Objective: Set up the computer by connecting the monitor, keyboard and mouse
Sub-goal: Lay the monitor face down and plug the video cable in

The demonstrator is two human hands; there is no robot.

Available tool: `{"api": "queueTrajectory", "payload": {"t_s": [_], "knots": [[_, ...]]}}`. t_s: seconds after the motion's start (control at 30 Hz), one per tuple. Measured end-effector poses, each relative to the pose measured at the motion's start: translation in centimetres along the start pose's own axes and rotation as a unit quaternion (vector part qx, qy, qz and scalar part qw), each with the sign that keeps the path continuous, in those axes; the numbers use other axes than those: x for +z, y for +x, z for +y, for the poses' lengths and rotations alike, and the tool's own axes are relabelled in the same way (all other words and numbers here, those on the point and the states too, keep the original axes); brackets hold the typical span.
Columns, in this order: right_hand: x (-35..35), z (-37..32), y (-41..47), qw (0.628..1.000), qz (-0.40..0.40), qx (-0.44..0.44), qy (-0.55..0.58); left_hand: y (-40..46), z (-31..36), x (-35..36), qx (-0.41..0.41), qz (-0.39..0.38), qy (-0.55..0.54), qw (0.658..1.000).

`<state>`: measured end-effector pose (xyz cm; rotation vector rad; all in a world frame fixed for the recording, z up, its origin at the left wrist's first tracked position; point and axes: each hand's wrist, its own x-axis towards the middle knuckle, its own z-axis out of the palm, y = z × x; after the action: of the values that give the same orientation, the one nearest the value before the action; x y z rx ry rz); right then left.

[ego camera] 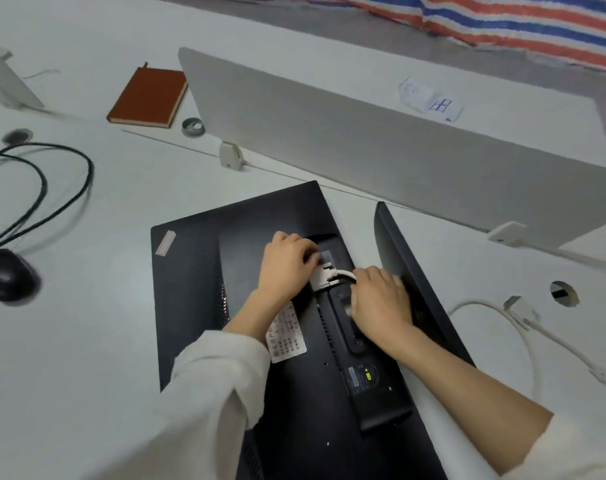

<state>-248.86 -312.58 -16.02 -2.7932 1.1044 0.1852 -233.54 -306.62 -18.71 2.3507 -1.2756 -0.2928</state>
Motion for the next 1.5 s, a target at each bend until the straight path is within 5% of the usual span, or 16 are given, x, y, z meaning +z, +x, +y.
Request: {"api": "queueTrajectory", "payload": {"t_s": [0.23,0.6,1.07,1.3,1.5], "knots": [[0.6,0.5,0.0,0.999,0.014,-0.019,0.042,2.8,2.7,0.3,-0.015,-0.13,0.069,0.989],[1.5,0.4,0.0,0.997,0.068,-0.016,0.027,3.8,2.7,0.0,0.054,-0.21,0.162,0.963],[1.5,0.6,-0.2,0.996,0.083,-0.031,0.032,4.0,2.0,-0.1,0.036,-0.185,0.086,0.978],[1.7,0.6,-0.1,0.996,0.082,-0.027,0.033,4.2,1.8,-0.2,0.078,-0.226,0.145,0.96],[1.8,0.7,0.0,0.997,0.07,-0.032,0.026,4.3,2.2,0.0,0.021,-0.196,0.095,0.976]]}}
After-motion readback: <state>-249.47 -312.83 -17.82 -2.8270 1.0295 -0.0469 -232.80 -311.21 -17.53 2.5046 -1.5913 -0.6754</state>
